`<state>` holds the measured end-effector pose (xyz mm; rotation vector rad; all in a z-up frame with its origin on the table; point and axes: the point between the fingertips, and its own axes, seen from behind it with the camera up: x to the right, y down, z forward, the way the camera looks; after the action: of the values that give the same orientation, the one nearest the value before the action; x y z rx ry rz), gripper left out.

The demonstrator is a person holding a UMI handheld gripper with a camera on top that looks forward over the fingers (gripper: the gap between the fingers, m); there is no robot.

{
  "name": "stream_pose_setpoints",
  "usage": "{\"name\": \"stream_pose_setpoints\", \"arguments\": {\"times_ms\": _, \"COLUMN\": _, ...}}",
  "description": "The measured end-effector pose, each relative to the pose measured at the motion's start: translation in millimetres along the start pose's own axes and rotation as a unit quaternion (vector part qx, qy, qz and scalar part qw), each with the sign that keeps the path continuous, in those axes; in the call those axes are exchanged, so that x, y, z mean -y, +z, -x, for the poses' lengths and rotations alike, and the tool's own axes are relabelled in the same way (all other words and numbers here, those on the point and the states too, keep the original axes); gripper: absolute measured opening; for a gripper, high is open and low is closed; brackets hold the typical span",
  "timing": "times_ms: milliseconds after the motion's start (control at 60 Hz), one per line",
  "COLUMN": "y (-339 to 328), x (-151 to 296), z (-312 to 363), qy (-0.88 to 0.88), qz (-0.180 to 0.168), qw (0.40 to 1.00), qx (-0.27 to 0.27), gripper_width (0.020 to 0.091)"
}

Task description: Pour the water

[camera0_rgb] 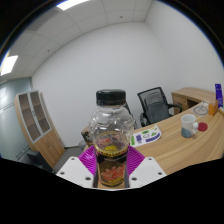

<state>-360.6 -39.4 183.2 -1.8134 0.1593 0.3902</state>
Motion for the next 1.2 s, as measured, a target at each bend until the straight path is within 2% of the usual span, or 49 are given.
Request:
{"name": "stream_pose_setpoints", "arguments": {"times_ms": 167, "y": 34.3, "x": 86.0, "z": -29.9, "qy": 0.194, "qz": -0.022, "qw": 0.978, "qx": 0.075, "gripper_width": 0.0345}}
{"name": "stream_pose_setpoints", "arguments": {"times_ms": 333, "y": 70.8, "x": 134.3, "z": -97.0, "qy": 0.413, "qz": -0.017, "qw": 0.904, "qx": 0.113, "gripper_width": 0.0344}}
{"name": "stream_pose_setpoints", "arguments": {"times_ms": 567, "y": 112.1, "x": 136.9, "z": -193.5, "qy": 0.662, "qz": -0.001, "qw": 0.737, "qx": 0.134, "gripper_width": 0.0344}}
{"name": "stream_pose_setpoints", "arguments": {"times_ms": 750, "y": 141.8, "x": 108.1, "z": -221.4, "qy": 0.739, "qz": 0.033, "qw": 0.661, "qx": 0.126, "gripper_width": 0.0346}}
{"name": "stream_pose_setpoints", "arguments": {"times_ms": 967, "y": 139.2, "x": 107.2, "z": -225.1, "qy": 0.719, "qz": 0.052, "qw": 0.683, "qx": 0.119, "gripper_width": 0.0344}}
{"name": "stream_pose_setpoints", "arguments": {"times_ms": 1100, "y": 129.7, "x": 113.9, "z": -232.2, "qy": 0.586, "qz": 0.063, "qw": 0.803, "qx": 0.088, "gripper_width": 0.0345}}
{"name": "stream_pose_setpoints", "arguments": {"times_ms": 1200, "y": 118.2, "x": 146.1, "z": -252.4, "qy": 0.429, "qz": 0.036, "qw": 0.901, "qx": 0.062, "gripper_width": 0.0347}}
